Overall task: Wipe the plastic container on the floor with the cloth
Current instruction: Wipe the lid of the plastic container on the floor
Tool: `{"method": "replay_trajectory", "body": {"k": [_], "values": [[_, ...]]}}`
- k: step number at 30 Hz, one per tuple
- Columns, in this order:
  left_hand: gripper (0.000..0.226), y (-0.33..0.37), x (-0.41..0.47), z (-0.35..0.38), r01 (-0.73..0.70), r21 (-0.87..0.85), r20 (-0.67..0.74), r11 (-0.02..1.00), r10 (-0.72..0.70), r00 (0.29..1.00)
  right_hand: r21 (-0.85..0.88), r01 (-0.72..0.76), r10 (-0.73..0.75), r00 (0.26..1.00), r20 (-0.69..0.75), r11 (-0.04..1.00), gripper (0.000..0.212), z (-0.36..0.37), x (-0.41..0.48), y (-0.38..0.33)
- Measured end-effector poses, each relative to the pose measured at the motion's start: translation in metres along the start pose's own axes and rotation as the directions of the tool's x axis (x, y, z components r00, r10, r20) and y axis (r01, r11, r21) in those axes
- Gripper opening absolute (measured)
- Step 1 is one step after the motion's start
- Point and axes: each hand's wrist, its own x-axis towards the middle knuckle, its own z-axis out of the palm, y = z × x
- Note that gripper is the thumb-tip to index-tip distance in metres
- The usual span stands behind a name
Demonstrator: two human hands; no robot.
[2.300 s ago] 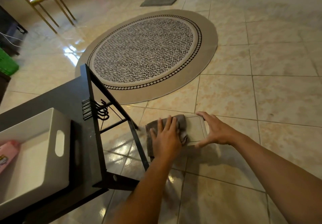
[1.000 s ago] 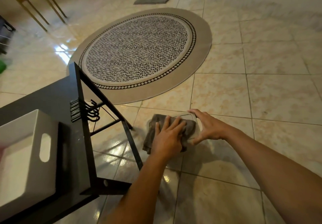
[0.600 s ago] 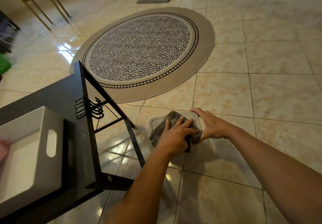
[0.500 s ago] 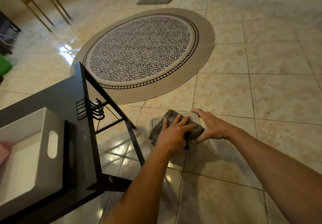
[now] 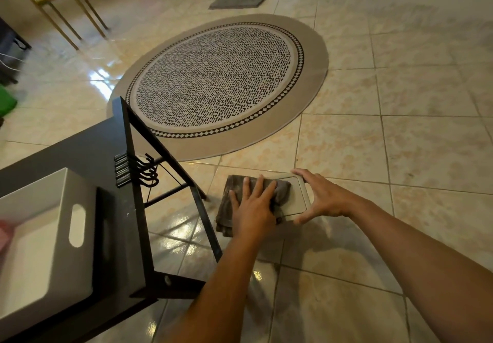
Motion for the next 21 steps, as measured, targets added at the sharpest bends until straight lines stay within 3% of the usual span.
{"method": "replay_trajectory", "body": {"k": [4, 8, 13, 18, 21], "values": [[0.076, 0.013, 0.004, 0.003, -0.214, 0.002, 0.025, 0.977, 0.214, 0.976, -0.015, -0.001, 0.002, 1.0, 0.012, 1.0, 0.127, -0.001, 0.002, -0.001], [0.074, 0.0, 0.005, 0.002, -0.064, -0.006, -0.017, 0.998, 0.064, 0.998, -0.026, -0.011, 0.012, 0.999, 0.05, 1.0, 0.133, -0.004, 0.001, -0.002], [0.071, 0.01, 0.003, -0.003, -0.332, 0.021, 0.095, 0.943, 0.329, 0.94, -0.038, -0.001, 0.005, 0.997, 0.079, 0.999, 0.131, -0.008, 0.008, -0.004], [0.077, 0.003, 0.006, 0.002, -0.066, 0.044, -0.03, 0.997, 0.068, 0.997, -0.038, -0.007, 0.01, 0.996, 0.083, 0.999, 0.133, -0.008, 0.005, -0.003], [0.08, 0.003, 0.0, 0.003, -0.032, 0.051, -0.031, 0.998, 0.034, 0.999, -0.035, -0.004, 0.008, 0.993, 0.117, 0.999, 0.136, -0.009, 0.008, -0.005]]}}
